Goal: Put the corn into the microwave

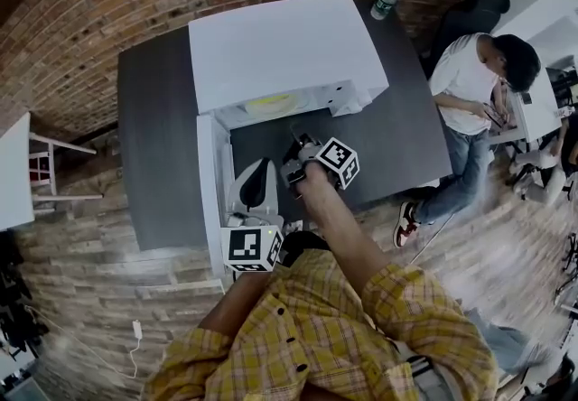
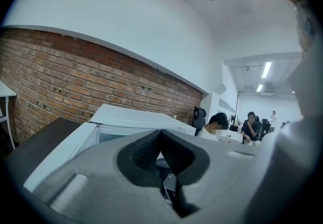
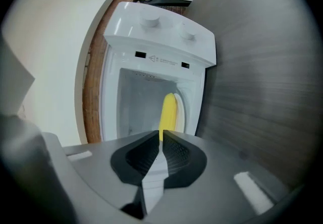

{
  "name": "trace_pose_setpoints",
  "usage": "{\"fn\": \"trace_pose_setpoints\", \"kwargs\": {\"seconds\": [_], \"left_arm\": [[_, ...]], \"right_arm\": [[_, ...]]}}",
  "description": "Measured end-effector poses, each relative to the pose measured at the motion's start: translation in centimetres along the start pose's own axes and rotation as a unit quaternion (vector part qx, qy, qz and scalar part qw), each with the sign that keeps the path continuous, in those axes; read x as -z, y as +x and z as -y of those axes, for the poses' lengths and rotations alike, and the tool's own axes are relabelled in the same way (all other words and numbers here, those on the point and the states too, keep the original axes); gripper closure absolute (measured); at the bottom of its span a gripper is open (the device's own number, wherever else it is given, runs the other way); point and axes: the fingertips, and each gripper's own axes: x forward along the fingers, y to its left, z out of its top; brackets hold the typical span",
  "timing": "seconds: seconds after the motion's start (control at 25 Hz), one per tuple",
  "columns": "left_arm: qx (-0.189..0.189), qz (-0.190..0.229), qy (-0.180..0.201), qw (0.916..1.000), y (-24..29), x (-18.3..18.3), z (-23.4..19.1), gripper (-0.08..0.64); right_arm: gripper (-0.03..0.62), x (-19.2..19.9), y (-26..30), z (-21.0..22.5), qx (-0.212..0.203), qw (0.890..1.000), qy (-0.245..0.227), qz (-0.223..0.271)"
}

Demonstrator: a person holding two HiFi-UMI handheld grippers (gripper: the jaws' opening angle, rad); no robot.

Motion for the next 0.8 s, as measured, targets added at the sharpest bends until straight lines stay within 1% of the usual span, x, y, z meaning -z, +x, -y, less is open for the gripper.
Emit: {"fn": "trace_pose_setpoints", "kwargs": {"seconds": [0.04,0.08,0.2,0.32,0.44,0.64,0.8], "left_arm": [[0.002,0.002,0.001,1.0000,-0.3,-0.1,0.2,0.563],[0.004,0.004,0.001,1.0000,-0.6,-0.2,0.4,0.563],[0.010,0.012,0.004,0.9999,-1.5,-0.5,0.8,0.563],[0.013,0.018,0.005,0.9997,-2.4,-0.8,1.2,0.563],[0.014,0.025,0.007,0.9996,-3.0,-1.3,1.5,0.563],[0.015,0.035,0.013,0.9992,-4.1,-2.0,1.9,0.562],[0.014,0.040,0.017,0.9989,-4.7,-2.6,2.1,0.563]], "right_arm": [[0.593,0.2,-0.5,-0.6,-0.008,1.000,-0.007,0.000],[0.601,0.3,-1.0,-1.3,-0.018,1.000,-0.014,-0.001],[0.601,1.0,-2.5,-3.4,-0.045,0.998,-0.041,-0.003],[0.601,1.9,-4.3,-5.3,-0.063,0.994,-0.089,-0.010],[0.600,2.6,-6.0,-7.1,-0.083,0.987,-0.134,-0.018],[0.594,3.8,-8.5,-9.5,-0.107,0.973,-0.204,-0.026],[0.594,4.6,-10.8,-11.6,-0.120,0.953,-0.277,-0.015]]}}
